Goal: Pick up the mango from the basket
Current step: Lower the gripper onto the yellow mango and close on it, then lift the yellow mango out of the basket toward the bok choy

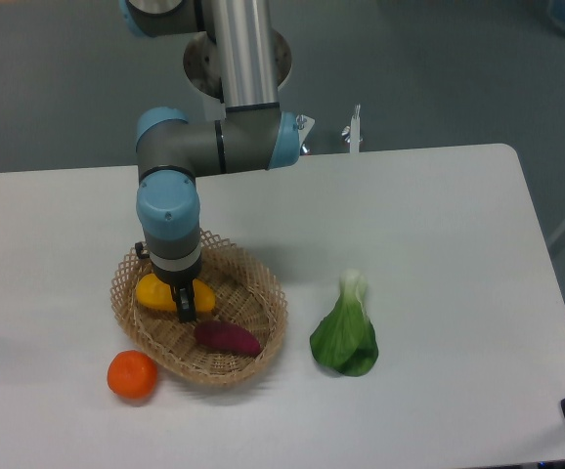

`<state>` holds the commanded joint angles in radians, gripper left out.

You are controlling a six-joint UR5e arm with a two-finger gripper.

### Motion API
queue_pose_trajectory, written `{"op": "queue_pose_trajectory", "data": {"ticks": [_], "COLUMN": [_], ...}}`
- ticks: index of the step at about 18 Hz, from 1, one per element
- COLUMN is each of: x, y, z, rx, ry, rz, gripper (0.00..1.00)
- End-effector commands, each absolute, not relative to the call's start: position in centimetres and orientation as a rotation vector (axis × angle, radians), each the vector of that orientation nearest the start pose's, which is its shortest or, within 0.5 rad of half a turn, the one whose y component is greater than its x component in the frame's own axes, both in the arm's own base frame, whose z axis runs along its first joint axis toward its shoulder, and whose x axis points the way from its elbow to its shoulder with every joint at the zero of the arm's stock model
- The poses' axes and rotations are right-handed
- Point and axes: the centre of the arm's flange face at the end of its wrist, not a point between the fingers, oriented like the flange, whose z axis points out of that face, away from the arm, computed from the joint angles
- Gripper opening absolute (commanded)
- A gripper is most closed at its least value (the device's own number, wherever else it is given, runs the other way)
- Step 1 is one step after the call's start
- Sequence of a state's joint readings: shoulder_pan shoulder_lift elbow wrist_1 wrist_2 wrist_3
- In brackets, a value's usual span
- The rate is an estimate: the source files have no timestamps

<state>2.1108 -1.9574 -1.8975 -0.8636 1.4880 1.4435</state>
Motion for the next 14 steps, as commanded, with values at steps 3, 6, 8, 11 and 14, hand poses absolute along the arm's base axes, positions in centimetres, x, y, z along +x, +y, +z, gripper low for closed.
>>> {"op": "queue_pose_trajectory", "data": {"ticks": [3,6,8,11,14], "x": [-16.5,-16.7,-16.6,-16.8,-17.7], "y": [55.1,55.3,55.4,55.1,54.8], "z": [20.8,21.6,22.5,23.6,25.0], "rx": [-2.765,-2.802,-2.806,-2.805,-2.804], "ry": [1.324,1.224,1.190,1.176,1.147], "rz": [-0.060,-0.043,-0.026,-0.010,0.021], "gripper": [0.38,0.32,0.31,0.31,0.32]}}
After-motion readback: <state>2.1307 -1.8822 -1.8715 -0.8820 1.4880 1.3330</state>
